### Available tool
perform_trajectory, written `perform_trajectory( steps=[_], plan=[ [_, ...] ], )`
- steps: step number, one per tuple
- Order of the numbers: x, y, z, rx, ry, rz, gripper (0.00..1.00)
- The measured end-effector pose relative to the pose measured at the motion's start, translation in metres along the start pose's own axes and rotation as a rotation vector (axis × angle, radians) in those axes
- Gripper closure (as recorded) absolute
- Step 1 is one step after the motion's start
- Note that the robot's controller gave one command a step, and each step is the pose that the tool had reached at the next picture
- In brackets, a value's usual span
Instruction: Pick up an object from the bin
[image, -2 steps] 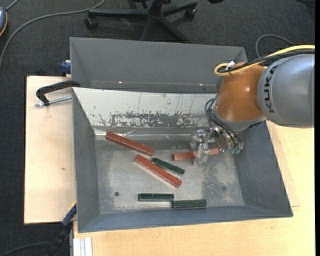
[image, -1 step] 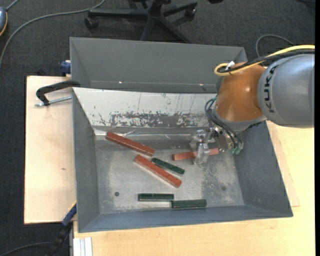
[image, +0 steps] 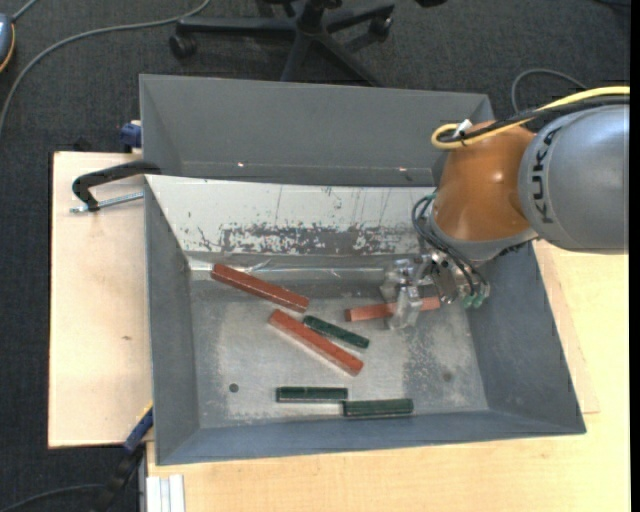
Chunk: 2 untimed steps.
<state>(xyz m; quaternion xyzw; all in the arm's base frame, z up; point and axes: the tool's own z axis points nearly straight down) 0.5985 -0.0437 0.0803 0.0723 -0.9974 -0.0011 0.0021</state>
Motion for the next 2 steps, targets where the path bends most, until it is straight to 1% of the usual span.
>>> perform_trajectory(
  steps=[1,2],
  plan=[
    [0.000,0.000,-0.022,0.001,-0.002,0.000,1.00],
    [-0.003,0.000,-0.035,0.003,-0.013,0.000,1.00]
  ],
)
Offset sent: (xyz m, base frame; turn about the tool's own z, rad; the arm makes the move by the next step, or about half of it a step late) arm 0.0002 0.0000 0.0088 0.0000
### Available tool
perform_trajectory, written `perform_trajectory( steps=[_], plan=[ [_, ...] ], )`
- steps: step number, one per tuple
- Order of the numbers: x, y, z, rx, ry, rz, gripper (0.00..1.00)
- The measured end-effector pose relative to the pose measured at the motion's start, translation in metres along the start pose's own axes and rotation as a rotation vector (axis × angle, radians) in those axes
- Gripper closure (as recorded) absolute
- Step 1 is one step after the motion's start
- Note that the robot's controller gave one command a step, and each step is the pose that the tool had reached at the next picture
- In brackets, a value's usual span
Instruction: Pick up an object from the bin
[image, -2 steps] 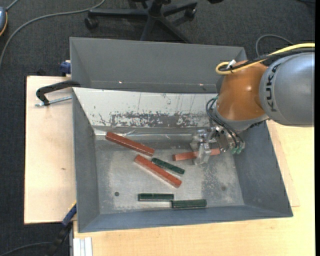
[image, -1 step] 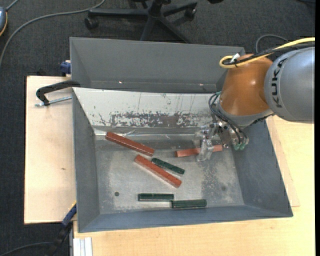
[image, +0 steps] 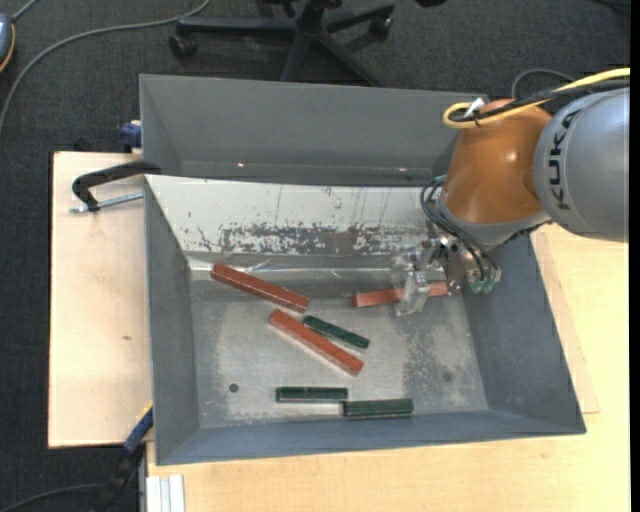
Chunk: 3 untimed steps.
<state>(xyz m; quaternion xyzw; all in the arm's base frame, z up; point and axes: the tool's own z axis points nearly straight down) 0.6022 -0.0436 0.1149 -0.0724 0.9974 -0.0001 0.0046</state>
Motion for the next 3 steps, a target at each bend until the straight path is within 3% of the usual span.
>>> perform_trajectory(
  steps=[3],
  plan=[
    [0.000,0.000,-0.021,-0.001,0.004,0.000,1.00]
  ],
)
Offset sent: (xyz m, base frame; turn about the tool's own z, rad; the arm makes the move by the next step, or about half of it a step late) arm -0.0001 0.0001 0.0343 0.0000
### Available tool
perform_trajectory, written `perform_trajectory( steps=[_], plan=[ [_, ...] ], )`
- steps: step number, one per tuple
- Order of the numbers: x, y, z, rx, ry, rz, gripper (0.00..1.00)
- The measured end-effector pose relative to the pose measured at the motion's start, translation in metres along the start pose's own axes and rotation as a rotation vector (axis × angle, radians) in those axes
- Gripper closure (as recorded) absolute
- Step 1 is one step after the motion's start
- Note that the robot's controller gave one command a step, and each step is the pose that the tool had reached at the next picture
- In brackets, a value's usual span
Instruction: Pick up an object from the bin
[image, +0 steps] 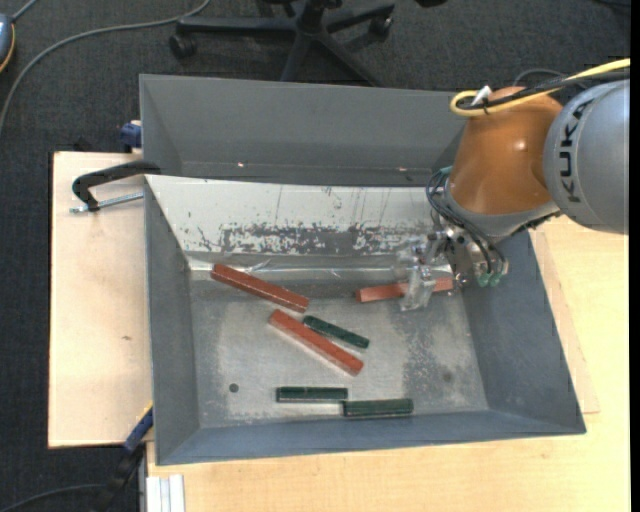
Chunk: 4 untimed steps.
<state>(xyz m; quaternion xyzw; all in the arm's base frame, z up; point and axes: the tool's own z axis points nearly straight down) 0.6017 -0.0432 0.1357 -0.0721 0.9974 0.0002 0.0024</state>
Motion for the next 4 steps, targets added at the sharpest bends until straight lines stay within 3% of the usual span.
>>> perform_trajectory(
  steps=[4],
  plan=[
    [-0.002,0.001,-0.057,0.001,-0.003,0.000,1.00]
  ],
)
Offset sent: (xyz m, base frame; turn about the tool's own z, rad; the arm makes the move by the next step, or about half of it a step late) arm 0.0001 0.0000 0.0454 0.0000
